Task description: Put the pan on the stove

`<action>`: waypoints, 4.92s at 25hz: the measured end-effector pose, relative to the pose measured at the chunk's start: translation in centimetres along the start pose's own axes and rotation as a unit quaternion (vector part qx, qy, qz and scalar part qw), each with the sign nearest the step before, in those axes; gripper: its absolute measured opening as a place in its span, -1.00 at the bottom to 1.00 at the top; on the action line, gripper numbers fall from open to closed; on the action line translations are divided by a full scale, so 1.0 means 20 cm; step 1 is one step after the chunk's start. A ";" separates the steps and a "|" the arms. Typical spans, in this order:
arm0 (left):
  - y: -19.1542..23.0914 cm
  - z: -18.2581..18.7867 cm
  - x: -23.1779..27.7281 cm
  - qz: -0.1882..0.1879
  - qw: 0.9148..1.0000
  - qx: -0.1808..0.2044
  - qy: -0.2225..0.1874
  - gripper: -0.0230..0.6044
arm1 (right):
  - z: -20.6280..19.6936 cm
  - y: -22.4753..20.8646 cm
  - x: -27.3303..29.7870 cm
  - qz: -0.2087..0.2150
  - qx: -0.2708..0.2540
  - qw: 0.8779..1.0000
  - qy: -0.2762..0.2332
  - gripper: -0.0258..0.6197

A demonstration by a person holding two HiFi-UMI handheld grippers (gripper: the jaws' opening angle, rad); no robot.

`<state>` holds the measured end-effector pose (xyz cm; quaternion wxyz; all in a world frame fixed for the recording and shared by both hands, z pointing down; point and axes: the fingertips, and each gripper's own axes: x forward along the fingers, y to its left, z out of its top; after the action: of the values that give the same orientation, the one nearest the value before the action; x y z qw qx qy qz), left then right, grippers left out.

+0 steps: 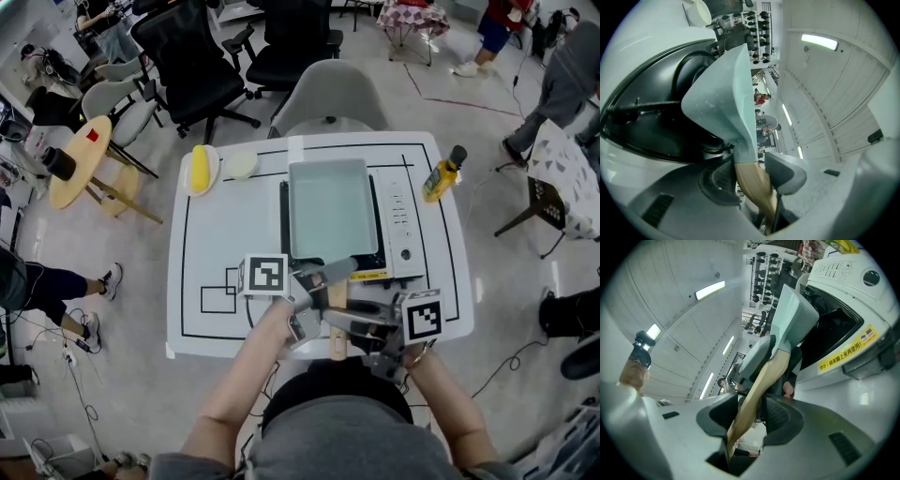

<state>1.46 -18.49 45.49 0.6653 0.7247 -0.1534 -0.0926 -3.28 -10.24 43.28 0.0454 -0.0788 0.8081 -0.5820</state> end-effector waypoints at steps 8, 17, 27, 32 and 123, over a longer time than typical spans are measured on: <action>0.01 0.00 0.01 -0.002 1.000 -0.001 0.002 -0.41 | 0.00 0.00 -0.01 0.002 0.004 1.000 -0.001 -0.41; 0.00 0.00 0.00 -0.006 1.000 -0.026 -0.005 -0.41 | 0.01 0.01 -0.01 0.015 0.019 1.000 -0.002 -0.41; 0.02 0.01 0.01 0.001 1.000 -0.027 -0.008 -0.41 | 0.03 0.02 -0.01 0.028 0.028 0.999 -0.006 -0.42; 0.01 0.01 0.01 0.000 1.000 -0.029 -0.008 -0.41 | 0.03 0.01 -0.01 0.027 0.033 0.999 -0.007 -0.43; -0.01 -0.04 -0.12 0.001 0.998 -0.043 -0.035 -0.21 | 0.35 0.08 -0.56 -0.309 -0.323 0.882 -0.148 -0.91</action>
<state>-0.60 -16.89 45.16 0.6899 0.6918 -0.1735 -0.1238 8.80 -14.23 39.36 -0.0455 -0.4197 0.8699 -0.2550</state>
